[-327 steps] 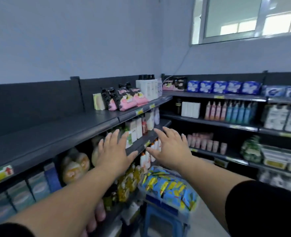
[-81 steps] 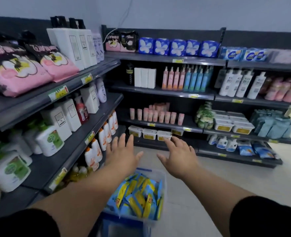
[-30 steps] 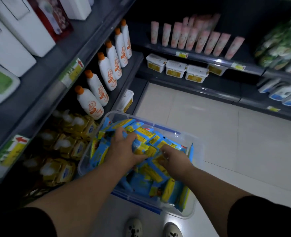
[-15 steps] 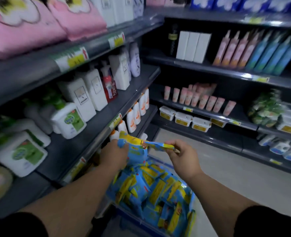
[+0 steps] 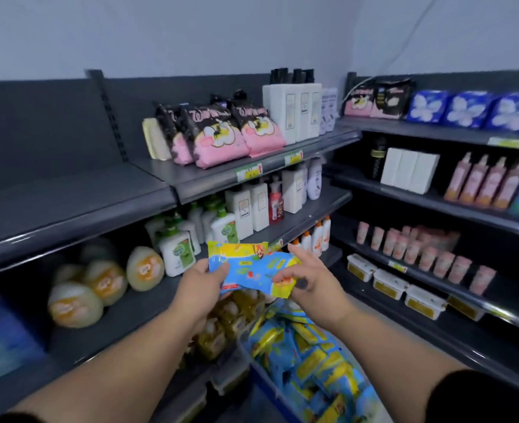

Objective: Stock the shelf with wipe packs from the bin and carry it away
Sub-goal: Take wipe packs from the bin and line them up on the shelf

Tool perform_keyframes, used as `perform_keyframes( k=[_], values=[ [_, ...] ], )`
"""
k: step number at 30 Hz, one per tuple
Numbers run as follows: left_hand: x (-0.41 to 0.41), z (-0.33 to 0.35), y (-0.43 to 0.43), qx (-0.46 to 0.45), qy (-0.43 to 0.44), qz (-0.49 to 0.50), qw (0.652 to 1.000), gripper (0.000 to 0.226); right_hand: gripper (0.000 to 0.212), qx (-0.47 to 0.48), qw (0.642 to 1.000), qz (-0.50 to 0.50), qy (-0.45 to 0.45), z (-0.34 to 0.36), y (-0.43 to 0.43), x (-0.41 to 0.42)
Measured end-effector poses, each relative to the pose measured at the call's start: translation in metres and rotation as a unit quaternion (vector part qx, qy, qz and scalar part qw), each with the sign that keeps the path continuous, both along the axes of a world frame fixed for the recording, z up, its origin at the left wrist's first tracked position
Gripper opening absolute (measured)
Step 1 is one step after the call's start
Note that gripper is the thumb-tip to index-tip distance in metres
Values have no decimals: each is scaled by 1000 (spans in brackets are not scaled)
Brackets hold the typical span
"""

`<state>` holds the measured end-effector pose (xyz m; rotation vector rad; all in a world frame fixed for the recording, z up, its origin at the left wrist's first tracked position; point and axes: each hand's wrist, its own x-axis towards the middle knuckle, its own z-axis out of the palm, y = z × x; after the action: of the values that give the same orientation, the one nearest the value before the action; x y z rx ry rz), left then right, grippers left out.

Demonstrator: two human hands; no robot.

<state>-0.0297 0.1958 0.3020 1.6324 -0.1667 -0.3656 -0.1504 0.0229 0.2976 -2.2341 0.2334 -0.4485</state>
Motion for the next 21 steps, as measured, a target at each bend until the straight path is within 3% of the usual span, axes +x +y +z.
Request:
perform_keyframes(
  k=[2,7,11,15,17,21],
  values=[
    [-13,18,29,-22,-26,21,999,7,56,-18,999,36,2,17,19,0],
    [-37,62,110,-64,-92,37,993,39,52,-19,992,106,-59,59,85,12],
    [-50,85,175,-69,-98,72,990,38,53,-2,983,145,-113,84,150,22],
    [-59,100,245,-95,-89,125,984,33,31,-25,967,224,-120,107,226,31],
    [-62,106,288,-104,-90,158,978,34,30,-25,961,255,-101,118,268,34],
    [-70,120,380,-119,-107,187,969,32,6,-18,957,267,-115,134,358,45]
  ],
)
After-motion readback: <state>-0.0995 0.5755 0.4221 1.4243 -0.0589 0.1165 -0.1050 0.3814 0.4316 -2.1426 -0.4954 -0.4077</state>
